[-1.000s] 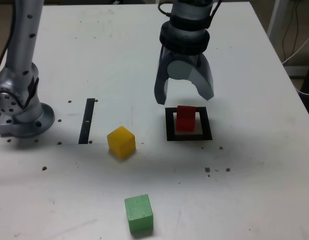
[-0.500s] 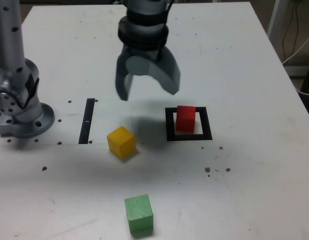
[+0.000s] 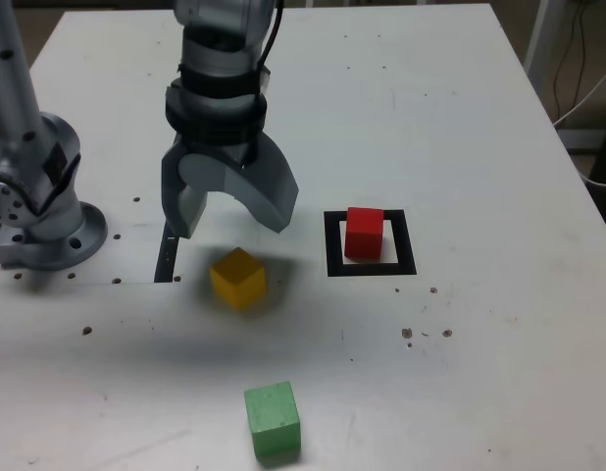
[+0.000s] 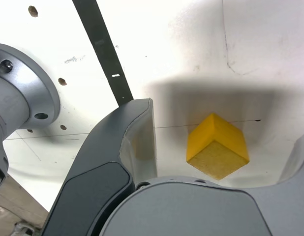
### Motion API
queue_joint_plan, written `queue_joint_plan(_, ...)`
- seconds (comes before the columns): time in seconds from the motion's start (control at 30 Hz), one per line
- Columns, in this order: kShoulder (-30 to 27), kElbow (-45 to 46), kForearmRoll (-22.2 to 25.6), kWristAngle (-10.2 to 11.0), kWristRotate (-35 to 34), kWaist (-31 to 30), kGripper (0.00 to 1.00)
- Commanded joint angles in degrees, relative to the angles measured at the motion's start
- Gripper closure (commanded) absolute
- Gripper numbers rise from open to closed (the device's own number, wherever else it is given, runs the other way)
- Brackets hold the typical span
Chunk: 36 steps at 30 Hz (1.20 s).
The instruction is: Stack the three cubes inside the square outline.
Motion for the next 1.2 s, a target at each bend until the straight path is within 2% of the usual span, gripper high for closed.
queue_joint_plan(0.0,-0.23,-0.08,-0.10,-0.07,-0.22,-0.34,0.01)
queue_joint_plan(0.2,-0.18,-0.57,0.03,0.18,-0.33,-1.04,0.01)
queue_joint_plan(0.33,-0.13,-1.26,0.63,1.33,0.97,-2.94,0.00)
queue_joint_plan(0.77,-0.31,-0.47,0.66,5.28,14.35,-9.55,0.00)
queue_joint_plan(1.17,-0.17,-0.14,-0.01,6.74,16.17,-11.13,0.00)
